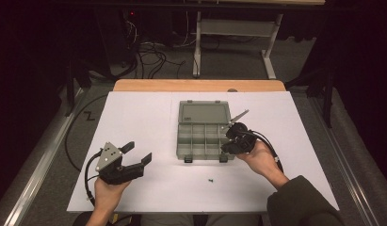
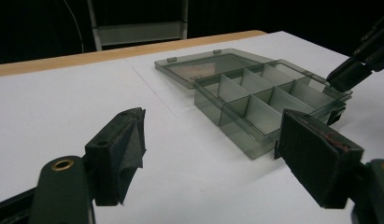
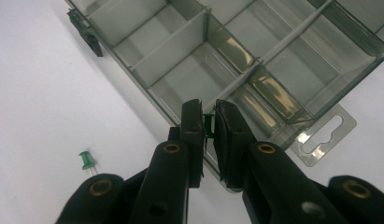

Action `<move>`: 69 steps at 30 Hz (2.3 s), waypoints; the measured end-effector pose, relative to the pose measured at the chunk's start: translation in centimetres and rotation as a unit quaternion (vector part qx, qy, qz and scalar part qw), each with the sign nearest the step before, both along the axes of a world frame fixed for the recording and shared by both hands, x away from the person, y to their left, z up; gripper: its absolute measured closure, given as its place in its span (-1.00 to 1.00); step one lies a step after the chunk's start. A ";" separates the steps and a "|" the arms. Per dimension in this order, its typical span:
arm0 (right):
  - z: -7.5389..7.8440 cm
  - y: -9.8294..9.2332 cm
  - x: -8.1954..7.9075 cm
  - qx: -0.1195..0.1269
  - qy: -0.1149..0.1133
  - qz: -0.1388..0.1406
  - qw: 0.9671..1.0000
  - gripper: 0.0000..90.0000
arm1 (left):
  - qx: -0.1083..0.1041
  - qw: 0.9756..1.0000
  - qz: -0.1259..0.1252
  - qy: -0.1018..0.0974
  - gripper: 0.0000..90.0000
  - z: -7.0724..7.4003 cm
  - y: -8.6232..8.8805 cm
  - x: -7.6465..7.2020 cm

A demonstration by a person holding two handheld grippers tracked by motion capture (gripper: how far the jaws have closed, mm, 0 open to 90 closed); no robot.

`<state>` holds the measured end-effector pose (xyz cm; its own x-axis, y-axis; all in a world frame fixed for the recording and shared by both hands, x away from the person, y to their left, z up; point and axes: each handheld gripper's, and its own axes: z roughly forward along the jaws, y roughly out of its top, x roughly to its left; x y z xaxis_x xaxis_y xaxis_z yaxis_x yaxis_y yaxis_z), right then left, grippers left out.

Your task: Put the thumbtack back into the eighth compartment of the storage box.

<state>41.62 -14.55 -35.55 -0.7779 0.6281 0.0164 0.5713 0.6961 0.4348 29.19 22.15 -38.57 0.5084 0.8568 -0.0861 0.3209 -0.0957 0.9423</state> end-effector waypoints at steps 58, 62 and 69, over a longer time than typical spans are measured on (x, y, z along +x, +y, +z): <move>-1.4 -0.7 1.3 -0.012 0.020 -0.022 0.999 0.70 | 0.001 1.000 -0.003 -0.002 -0.47 0.0 -0.1 0.0; -1.1 -1.1 1.0 -0.002 0.018 -0.024 1.000 0.63 | 0.001 1.000 -0.003 -0.002 -0.47 0.0 -0.1 0.0; -0.8 -1.5 0.5 0.015 0.018 -0.026 0.999 0.56 | 0.001 1.000 -0.003 -0.002 -0.47 0.0 -0.1 0.0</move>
